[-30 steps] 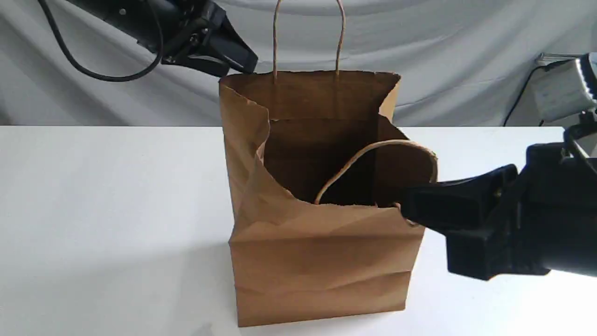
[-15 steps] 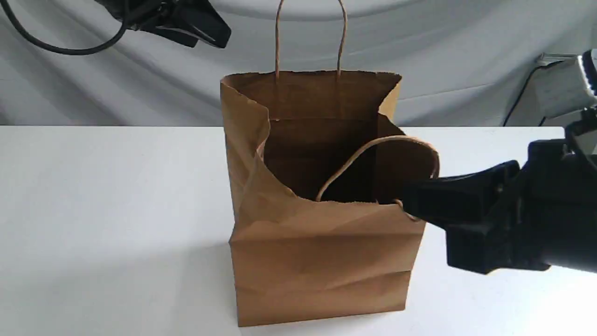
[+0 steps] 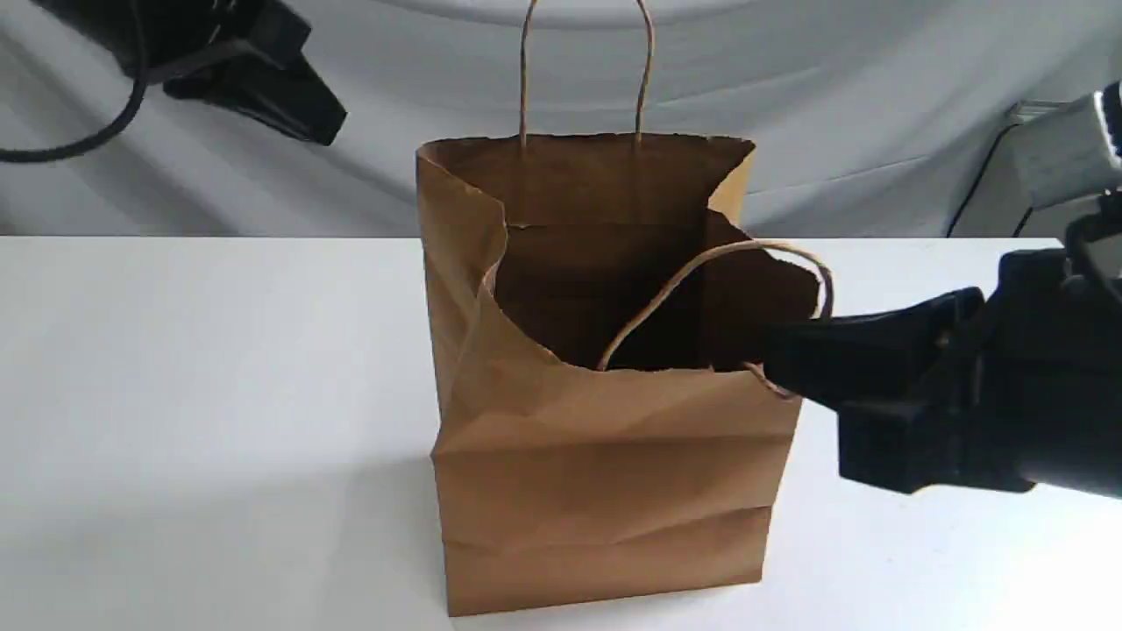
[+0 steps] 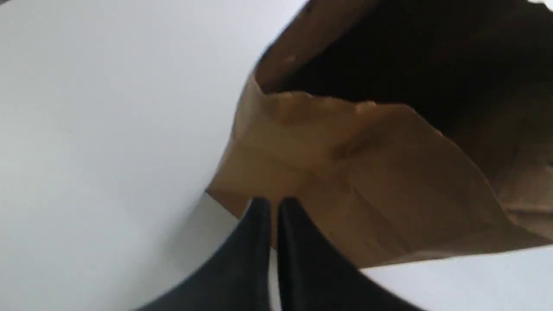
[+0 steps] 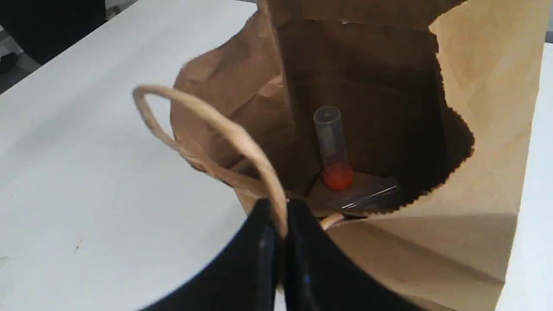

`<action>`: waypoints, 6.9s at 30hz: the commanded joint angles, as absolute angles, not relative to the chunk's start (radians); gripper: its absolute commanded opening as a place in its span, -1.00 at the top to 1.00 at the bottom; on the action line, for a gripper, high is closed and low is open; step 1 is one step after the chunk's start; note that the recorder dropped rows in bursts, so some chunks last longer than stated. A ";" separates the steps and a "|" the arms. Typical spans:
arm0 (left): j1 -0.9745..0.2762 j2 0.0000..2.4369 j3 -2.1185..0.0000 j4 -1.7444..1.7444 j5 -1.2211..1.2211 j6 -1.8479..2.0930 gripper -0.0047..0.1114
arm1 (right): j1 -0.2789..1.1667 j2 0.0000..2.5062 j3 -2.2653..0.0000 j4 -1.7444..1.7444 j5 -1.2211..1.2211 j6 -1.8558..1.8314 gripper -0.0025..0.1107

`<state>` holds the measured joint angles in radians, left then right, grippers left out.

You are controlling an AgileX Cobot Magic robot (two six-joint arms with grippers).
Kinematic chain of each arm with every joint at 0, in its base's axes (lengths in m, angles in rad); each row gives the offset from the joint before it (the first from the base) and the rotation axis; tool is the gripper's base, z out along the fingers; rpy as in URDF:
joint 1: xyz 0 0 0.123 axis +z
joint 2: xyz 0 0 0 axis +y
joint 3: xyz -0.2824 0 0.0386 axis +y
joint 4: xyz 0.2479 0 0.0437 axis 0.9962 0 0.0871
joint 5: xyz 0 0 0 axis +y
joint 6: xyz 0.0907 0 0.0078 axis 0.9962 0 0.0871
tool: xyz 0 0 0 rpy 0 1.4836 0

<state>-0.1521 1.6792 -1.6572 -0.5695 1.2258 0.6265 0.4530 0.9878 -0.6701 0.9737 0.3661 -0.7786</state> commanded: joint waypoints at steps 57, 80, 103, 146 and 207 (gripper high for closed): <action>-0.151 0.371 -0.360 -0.962 0.335 0.865 0.92 | 0.459 0.494 -0.530 0.635 0.231 -0.778 0.96; -0.151 0.361 -0.356 -0.958 0.420 0.868 0.92 | 0.459 0.494 -0.530 0.770 0.235 -0.778 0.96; -0.151 0.361 -0.356 -0.958 0.420 0.868 0.92 | 0.078 0.121 -0.239 0.897 0.120 -0.805 0.96; -0.151 0.361 -0.356 -0.958 0.420 0.869 0.92 | 0.030 0.000 -0.033 -0.087 0.078 0.037 0.96; 0.036 0.220 -0.342 -0.931 0.339 0.877 0.92 | 0.030 0.000 0.000 -0.007 0.087 0.035 0.96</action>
